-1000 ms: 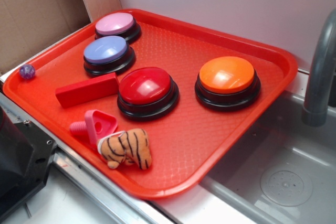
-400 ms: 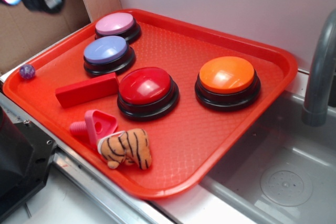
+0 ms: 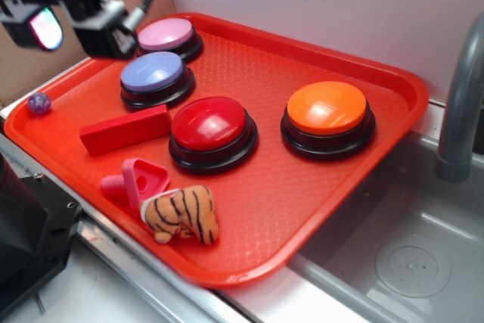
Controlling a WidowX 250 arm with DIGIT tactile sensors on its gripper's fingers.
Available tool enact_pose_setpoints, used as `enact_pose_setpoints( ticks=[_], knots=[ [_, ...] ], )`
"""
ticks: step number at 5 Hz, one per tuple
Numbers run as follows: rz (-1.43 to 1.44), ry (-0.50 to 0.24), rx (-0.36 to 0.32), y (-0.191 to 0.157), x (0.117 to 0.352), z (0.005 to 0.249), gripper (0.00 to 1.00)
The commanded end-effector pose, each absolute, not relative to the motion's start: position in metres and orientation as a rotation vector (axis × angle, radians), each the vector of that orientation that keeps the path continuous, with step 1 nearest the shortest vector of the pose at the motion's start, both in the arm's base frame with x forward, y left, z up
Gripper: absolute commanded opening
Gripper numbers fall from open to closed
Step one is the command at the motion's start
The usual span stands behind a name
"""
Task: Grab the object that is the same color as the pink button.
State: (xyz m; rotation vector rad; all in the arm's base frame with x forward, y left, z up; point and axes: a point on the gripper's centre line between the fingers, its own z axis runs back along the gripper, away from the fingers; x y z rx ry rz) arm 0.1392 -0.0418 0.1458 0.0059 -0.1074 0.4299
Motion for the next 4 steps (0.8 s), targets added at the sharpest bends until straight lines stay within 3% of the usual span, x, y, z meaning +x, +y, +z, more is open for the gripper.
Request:
enact_pose_setpoints(
  ticks=[1, 4],
  knots=[
    [0.464, -0.067, 0.013, -0.066, 0.145, 0.105, 1.00],
    [0.638, -0.089, 0.027, -0.059, 0.136, 0.062, 1.00]
  ],
)
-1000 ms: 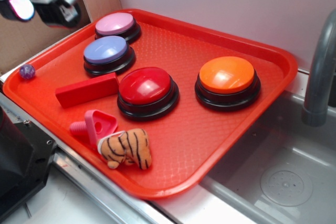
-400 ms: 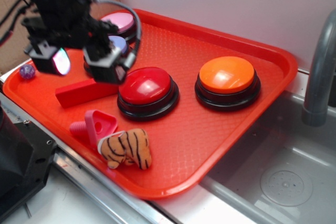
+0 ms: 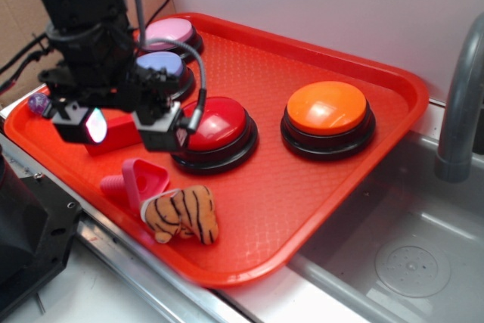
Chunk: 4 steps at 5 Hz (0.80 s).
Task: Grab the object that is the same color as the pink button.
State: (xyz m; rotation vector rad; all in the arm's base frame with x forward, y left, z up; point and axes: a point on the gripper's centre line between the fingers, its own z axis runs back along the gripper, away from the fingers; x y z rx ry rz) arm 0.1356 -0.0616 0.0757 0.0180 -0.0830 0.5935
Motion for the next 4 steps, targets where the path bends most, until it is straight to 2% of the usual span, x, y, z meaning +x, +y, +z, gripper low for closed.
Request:
enact_pose_setpoints(
  ticks=[1, 2, 3, 4],
  knots=[
    [0.644, -0.085, 0.086, -0.062, 0.139, 0.056, 1.00],
    [0.641, -0.068, 0.086, -0.066, 0.140, 0.045, 1.00],
    [0.640, -0.057, 0.091, -0.067, 0.141, 0.044, 0.00],
    [0.643, -0.068, 0.081, -0.067, 0.140, 0.045, 0.00]
  ],
)
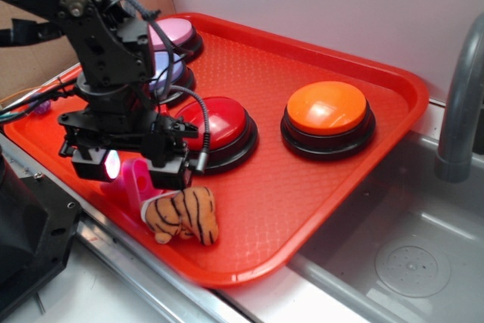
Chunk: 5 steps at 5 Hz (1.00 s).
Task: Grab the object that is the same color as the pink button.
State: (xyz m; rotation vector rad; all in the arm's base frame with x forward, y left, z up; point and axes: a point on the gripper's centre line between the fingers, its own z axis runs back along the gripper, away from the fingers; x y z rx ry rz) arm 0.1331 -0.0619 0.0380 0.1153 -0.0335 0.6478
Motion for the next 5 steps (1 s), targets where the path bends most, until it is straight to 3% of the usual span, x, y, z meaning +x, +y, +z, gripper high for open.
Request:
enact_pose_setpoints(
  ticks=[1, 2, 3, 5],
  knots=[
    [0.630, -0.069, 0.078, -0.066, 0.141, 0.046, 0.00],
    [0.607, -0.075, 0.076, -0.067, 0.143, 0.049, 0.00],
    [0.528, -0.097, 0.048, -0.069, 0.147, 0.069, 0.00],
    [0.285, -0.133, -0.041, -0.066, 0.170, 0.144, 0.00]
  ],
)
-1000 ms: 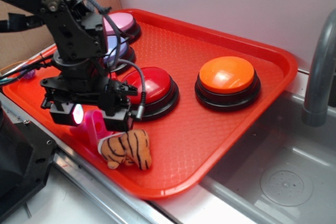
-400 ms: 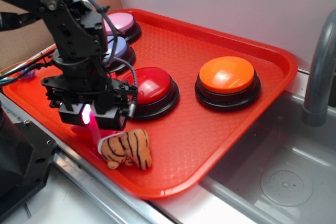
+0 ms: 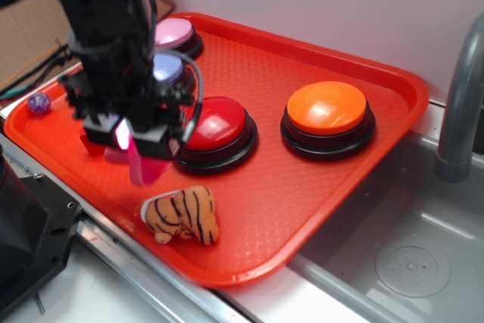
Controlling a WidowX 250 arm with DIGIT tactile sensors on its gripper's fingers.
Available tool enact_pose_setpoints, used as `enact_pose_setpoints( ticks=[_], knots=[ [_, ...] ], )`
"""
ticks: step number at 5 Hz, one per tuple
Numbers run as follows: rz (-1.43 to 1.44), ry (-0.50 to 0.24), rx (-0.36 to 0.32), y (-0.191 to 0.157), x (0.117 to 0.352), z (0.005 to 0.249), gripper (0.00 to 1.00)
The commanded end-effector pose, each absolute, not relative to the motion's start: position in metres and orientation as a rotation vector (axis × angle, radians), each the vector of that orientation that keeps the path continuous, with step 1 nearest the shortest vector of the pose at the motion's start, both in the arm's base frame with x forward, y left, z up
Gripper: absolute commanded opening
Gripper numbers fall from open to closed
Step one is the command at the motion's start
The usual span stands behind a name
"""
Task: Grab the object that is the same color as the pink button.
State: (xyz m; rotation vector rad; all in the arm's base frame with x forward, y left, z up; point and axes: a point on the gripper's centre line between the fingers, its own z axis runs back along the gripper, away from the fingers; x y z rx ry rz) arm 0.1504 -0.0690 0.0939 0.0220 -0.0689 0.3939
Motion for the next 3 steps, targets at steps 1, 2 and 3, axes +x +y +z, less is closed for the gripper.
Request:
enact_pose_setpoints(
  ticks=[1, 2, 3],
  knots=[
    [0.254, -0.162, -0.057, -0.040, 0.177, 0.184, 0.00],
    [0.290, -0.194, -0.032, -0.015, 0.170, 0.208, 0.00],
    [0.310, -0.260, -0.035, 0.003, 0.159, 0.217, 0.00]
  ],
)
